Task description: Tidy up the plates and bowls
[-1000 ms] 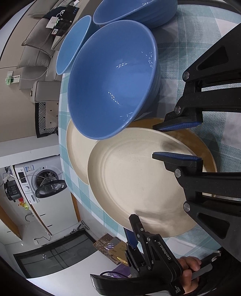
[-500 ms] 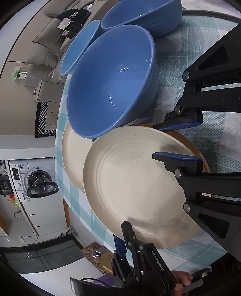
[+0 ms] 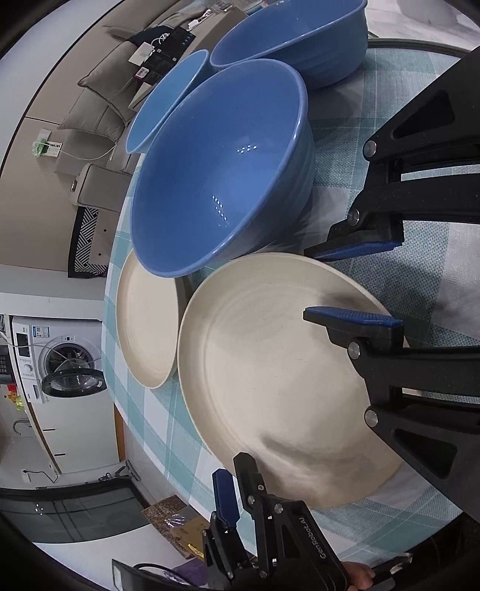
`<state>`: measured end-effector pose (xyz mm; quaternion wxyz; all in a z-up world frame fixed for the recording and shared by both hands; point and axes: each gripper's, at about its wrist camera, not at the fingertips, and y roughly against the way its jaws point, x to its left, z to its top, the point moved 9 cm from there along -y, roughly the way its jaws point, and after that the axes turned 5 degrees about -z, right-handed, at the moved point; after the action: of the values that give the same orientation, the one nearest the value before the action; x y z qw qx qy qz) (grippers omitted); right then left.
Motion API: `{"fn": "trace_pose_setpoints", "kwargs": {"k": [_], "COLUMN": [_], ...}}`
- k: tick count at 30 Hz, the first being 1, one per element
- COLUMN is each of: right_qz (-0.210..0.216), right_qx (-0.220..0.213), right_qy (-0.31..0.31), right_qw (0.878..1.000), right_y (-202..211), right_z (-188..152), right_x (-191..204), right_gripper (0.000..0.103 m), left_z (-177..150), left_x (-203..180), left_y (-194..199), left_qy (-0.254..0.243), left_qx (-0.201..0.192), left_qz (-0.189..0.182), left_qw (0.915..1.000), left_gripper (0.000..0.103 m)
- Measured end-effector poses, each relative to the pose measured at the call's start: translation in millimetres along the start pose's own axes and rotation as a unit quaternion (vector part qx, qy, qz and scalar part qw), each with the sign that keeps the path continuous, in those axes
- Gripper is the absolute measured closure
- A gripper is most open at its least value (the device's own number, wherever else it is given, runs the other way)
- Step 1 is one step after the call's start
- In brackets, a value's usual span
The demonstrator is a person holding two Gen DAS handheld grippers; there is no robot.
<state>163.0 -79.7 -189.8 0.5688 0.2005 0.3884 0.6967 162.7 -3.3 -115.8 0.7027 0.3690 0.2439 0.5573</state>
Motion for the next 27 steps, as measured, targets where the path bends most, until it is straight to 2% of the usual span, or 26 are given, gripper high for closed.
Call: {"fn": "trace_pose_setpoints", "kwargs": {"k": [4, 9, 10, 12, 16, 18, 19, 21, 23, 24, 27], "right_qz": [0.004, 0.016, 0.02, 0.032, 0.05, 0.063, 0.07, 0.084, 0.091, 0.093, 0.106], "right_qx": [0.002, 0.002, -0.001, -0.011, -0.034, -0.045, -0.052, -0.06, -0.069, -0.075, -0.092], "right_qy": [0.003, 0.004, 0.002, -0.004, -0.011, -0.016, -0.019, -0.023, -0.028, -0.03, -0.038], "right_qw": [1.0, 1.0, 1.0, 0.999, 0.998, 0.997, 0.996, 0.994, 0.993, 0.992, 0.989], "right_y": [-2, -3, -1, 5, 20, 28, 32, 39, 47, 50, 63], "right_z": [-1, -2, -1, 2, 10, 14, 16, 19, 23, 25, 32], "right_x": [0, 3, 3, 3, 3, 4, 5, 8, 7, 7, 5], "right_gripper": [0.076, 0.067, 0.065, 0.055, 0.048, 0.03, 0.027, 0.022, 0.019, 0.017, 0.009], "left_z": [-1, -2, -1, 0, 5, 7, 8, 10, 11, 12, 14], "left_x": [-1, 3, 3, 5, 7, 9, 10, 13, 15, 17, 20], "left_y": [-1, -4, -4, -1, 7, 11, 13, 17, 20, 21, 26], "left_qy": [-0.001, 0.01, 0.014, 0.022, 0.037, 0.045, 0.049, 0.057, 0.062, 0.064, 0.072], "left_qx": [0.001, 0.007, 0.005, 0.001, -0.011, -0.015, -0.018, -0.023, -0.029, -0.032, -0.042], "left_qz": [-0.001, -0.007, -0.01, -0.017, -0.035, -0.04, -0.041, -0.042, -0.042, -0.04, -0.042], "left_qw": [1.0, 0.9999, 0.9998, 0.9996, 0.9986, 0.998, 0.9978, 0.9972, 0.9968, 0.9966, 0.9957], "left_gripper": [0.064, 0.055, 0.049, 0.049, 0.049, 0.048, 0.048, 0.043, 0.031, 0.022, 0.018]}}
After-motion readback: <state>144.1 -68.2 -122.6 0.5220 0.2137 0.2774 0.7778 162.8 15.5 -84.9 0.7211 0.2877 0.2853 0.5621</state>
